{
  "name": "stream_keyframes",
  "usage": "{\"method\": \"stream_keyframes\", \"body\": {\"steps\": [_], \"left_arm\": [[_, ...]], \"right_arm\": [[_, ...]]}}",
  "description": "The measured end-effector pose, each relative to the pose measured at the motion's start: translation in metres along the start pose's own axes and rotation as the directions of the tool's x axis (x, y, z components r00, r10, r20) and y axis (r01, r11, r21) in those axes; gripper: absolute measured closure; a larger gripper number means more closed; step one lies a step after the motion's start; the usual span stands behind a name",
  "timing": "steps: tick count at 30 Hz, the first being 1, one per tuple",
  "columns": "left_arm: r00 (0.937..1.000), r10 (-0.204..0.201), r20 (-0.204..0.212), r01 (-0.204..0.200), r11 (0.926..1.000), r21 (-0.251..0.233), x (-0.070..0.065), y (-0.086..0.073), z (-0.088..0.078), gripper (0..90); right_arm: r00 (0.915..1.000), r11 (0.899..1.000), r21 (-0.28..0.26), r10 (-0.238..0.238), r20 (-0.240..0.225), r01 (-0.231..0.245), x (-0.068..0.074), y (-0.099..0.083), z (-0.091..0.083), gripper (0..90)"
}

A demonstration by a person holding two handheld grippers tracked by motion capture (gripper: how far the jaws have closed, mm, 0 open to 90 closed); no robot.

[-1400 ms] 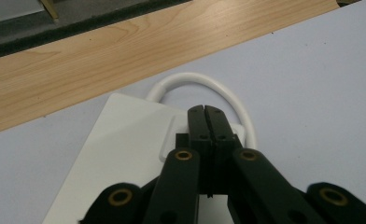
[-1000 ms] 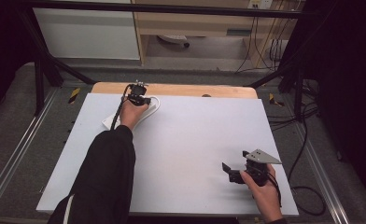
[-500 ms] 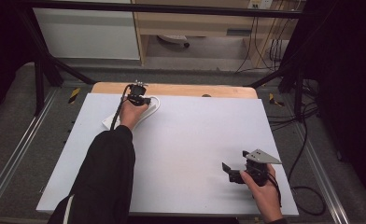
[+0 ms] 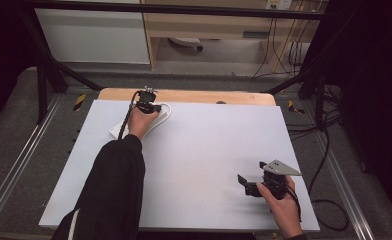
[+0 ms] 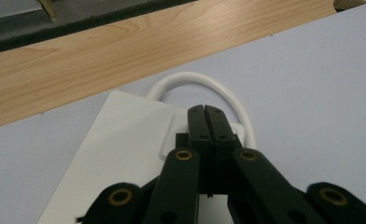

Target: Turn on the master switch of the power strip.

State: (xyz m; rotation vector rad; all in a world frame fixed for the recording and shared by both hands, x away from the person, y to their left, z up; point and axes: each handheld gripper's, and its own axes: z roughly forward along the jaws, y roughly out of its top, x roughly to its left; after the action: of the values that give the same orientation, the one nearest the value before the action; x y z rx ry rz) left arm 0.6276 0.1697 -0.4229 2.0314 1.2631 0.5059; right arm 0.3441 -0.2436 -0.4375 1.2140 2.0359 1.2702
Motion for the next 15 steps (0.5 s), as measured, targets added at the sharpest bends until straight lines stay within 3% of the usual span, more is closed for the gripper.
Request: {"method": "stream_keyframes", "body": {"steps": [15], "left_arm": [[1.0000, -0.008, -0.003, 0.008, 1.0000, -0.002, -0.0003, -0.0006, 0.0000, 90.0]], "right_arm": [[1.0000, 1.000, 0.000, 0.002, -0.001, -0.002, -0.0001, -0.0001, 0.0005, 3.4]]}}
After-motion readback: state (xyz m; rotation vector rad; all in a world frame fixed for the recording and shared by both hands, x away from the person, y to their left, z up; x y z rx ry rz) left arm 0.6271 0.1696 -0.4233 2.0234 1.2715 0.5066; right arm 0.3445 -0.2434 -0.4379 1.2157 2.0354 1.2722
